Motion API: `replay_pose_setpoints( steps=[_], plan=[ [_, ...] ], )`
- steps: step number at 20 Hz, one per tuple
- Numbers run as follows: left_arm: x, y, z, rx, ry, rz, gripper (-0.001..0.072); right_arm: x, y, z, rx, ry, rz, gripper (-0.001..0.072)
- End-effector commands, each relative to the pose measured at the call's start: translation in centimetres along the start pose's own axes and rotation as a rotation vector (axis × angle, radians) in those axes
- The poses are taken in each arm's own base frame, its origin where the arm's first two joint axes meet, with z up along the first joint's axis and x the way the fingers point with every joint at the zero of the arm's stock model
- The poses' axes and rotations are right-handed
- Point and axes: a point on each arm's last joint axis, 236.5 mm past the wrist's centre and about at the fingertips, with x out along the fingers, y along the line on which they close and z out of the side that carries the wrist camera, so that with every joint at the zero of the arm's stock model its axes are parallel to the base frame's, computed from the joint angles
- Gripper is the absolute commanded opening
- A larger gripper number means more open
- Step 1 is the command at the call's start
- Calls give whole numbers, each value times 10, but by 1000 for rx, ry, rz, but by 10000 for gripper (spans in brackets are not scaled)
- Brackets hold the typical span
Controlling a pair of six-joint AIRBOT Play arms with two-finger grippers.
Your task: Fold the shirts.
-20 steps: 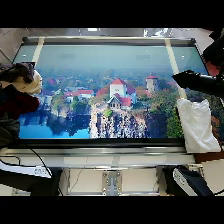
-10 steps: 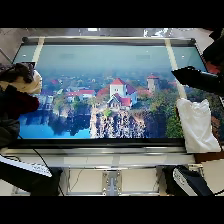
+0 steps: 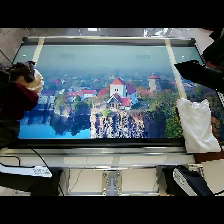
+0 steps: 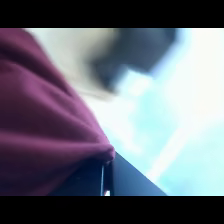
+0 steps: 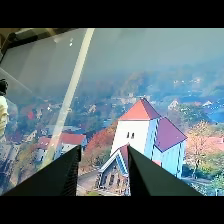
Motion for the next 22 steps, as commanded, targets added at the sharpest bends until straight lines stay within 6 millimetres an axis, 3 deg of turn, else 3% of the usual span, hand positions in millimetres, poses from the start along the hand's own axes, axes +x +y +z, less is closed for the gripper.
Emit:
replay_pose_setpoints(
  steps=[1,3,5,7,9,10,11,12,13,14,16,17,18,20,22],
  plan=[
    [-79,-153,-46,127,68,-401,11,-10,15,17,-35,-34,19,343],
    [-134,-235,-101,219,146,-622,11,-24,32,36,-88,-65,31,343],
    [-170,-282,-170,333,262,-734,12,-43,50,57,-161,-103,32,343],
    [-190,-306,-249,457,418,-794,12,-64,65,76,-246,-141,7,343],
    [-196,-309,-328,607,566,-798,15,-84,77,91,-317,-177,-21,343],
    [-197,-308,-358,676,611,-793,134,-92,80,98,-347,-192,-42,343],
    [-195,-309,-375,738,606,-790,481,-97,80,102,-367,-202,-61,343],
    [-190,-310,-377,800,562,-791,720,-100,77,105,-385,-207,-89,343],
    [-181,-307,-370,843,518,-763,708,-101,70,104,-398,-196,-120,343],
    [-159,-292,-353,922,447,-670,707,-100,60,99,-407,-165,-155,343],
    [-103,-238,-315,891,395,-329,706,-86,25,69,-402,3,-231,343],
    [-82,-216,-309,841,403,-212,706,-75,-1,48,-381,114,-272,343],
    [-61,-203,-317,813,440,-158,704,-62,-34,21,-331,236,-327,343],
    [-25,-193,-352,735,541,-164,699,-33,-97,-37,-213,440,-412,344],
    [5,-192,-391,660,646,-226,698,-10,-139,-94,-59,577,-432,345]
  ],
)
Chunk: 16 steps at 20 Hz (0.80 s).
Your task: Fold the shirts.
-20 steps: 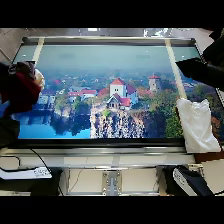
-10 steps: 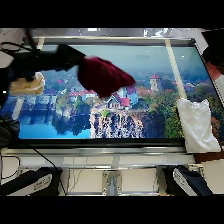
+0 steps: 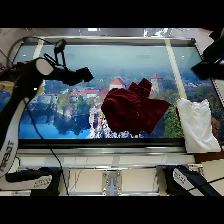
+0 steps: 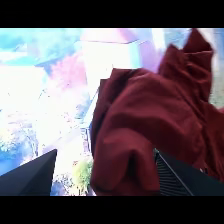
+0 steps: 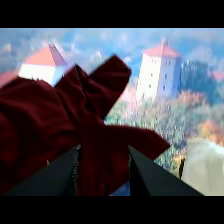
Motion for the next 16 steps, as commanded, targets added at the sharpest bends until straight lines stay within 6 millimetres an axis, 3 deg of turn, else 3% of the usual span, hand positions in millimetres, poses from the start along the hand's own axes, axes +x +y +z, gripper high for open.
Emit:
replay_pose_setpoints(
  steps=[1,3,4,7,10,13,16],
  plan=[
    [73,-1,-27,-92,116,-111,698,80,-36,-96,189,317,-25,347],
    [100,-26,-46,-50,170,-255,698,109,-23,-142,309,431,71,430],
    [107,-38,-52,-25,179,-315,697,117,-16,-163,317,480,109,434],
    [105,-76,-79,138,230,-408,665,130,-29,-209,266,563,60,434],
    [103,-127,-117,307,274,-456,629,138,-38,-204,260,520,28,434],
    [125,-153,-177,649,307,-319,600,143,-44,-196,254,474,6,434],
    [144,-180,-186,786,165,-146,597,144,-46,-193,235,461,5,434]
  ],
)
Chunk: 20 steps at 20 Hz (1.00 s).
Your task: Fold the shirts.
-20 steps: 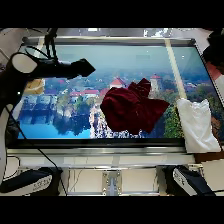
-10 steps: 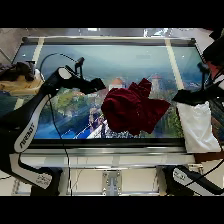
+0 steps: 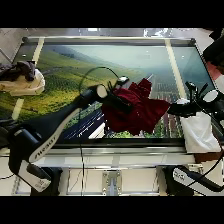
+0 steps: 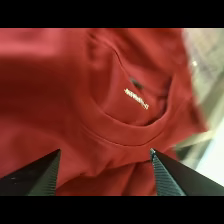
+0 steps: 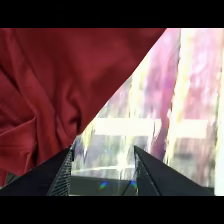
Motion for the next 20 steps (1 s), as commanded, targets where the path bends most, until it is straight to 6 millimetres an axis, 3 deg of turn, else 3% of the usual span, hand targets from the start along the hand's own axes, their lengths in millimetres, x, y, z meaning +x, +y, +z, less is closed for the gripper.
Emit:
replay_pose_setpoints(
  steps=[1,6,9,12,16,18,20],
  plan=[
    [26,-31,16,132,-65,187,581,2,-4,7,-22,-35,-17,434],
    [71,-91,30,57,-28,55,579,1,-7,21,-43,-90,-30,434],
    [97,-103,8,6,60,12,579,-3,-15,44,-67,-187,-66,434],
    [107,-111,-8,3,104,-1,578,-10,-21,69,-66,-295,-99,434],
    [123,-110,-25,4,146,4,530,-11,-22,74,-66,-317,-104,434],
    [132,-107,-39,-12,187,11,438,-11,-22,74,-66,-317,-103,434],
    [135,-105,-41,-17,189,14,72,-11,-21,73,-63,-314,-99,433]
  ],
)
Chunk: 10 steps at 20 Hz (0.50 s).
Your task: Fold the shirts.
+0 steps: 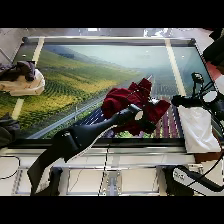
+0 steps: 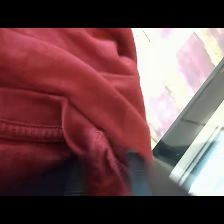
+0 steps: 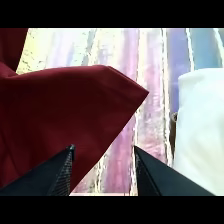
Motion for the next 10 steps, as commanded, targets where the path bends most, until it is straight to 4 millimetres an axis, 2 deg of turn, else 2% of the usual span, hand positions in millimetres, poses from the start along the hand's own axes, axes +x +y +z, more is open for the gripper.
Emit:
replay_pose_setpoints(
  steps=[1,3,4,7,8,10],
  plan=[
    [6,4,-4,-20,13,3,11,0,0,2,4,-8,2,434],
    [-10,12,9,-34,-16,6,10,1,2,-4,6,15,11,433],
    [-25,16,18,-41,-36,7,10,4,5,-11,12,49,25,434],
    [-100,32,55,-55,-141,24,10,29,16,-42,65,188,98,434],
    [-129,44,65,-35,-177,68,10,37,23,-49,101,221,135,435],
    [-185,76,71,18,-206,203,10,47,41,-50,164,234,212,434]
  ],
)
